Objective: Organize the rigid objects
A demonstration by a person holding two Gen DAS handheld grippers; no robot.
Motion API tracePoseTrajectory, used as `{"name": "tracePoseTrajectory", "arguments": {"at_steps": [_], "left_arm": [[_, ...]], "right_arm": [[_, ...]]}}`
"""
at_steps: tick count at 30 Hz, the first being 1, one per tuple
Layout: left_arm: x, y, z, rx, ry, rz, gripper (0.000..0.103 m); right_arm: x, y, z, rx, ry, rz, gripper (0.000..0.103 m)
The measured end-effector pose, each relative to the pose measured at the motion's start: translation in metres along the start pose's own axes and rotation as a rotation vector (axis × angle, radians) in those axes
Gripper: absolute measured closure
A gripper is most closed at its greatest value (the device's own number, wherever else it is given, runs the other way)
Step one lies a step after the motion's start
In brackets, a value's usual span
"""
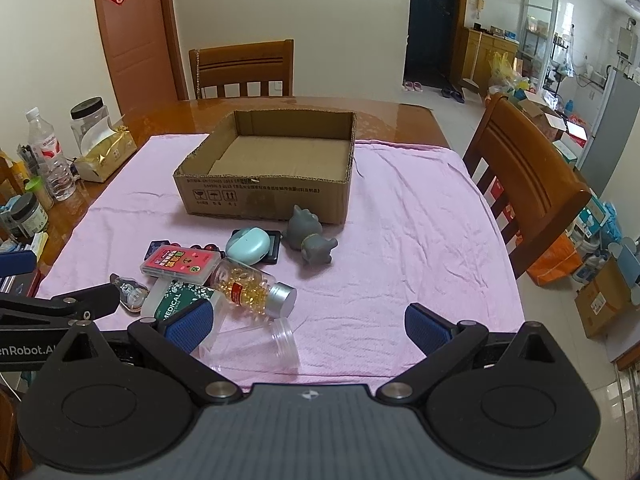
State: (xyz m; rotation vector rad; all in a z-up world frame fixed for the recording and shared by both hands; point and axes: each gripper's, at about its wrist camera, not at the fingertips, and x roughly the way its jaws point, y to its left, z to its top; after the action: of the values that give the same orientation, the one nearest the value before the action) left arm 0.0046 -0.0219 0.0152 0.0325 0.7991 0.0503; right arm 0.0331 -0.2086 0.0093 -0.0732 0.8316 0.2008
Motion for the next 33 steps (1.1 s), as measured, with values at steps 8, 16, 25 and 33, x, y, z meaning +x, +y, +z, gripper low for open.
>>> {"name": "tracePoseTrajectory", "arguments": {"at_steps": [8, 16, 25, 33], "left_arm": [[-0.004, -0.001, 0.003, 0.021, -0.024, -0.005, 0.001], [0.005, 0.006, -0.001, 0.032, -0.034, -0.043, 0.001], [0.023, 0.021, -0.017, 0.058, -0.034, -0.096, 0.001], [0.04, 0.028, -0.031, 0.117, -0.01, -0.083, 0.001]], "right_arm": [[-0.006, -0.001, 0.003, -0.019, -0.026, 0.037, 0.0], [0.0, 0.003, 0.001, -0.031, -0.049, 0.091, 0.0], [0.014, 0.015, -0.021, -0.074, -0.062, 0.129, 0.0], [0.036, 0.02, -0.044, -0.083, -0.01, 0.135, 0.0]]}}
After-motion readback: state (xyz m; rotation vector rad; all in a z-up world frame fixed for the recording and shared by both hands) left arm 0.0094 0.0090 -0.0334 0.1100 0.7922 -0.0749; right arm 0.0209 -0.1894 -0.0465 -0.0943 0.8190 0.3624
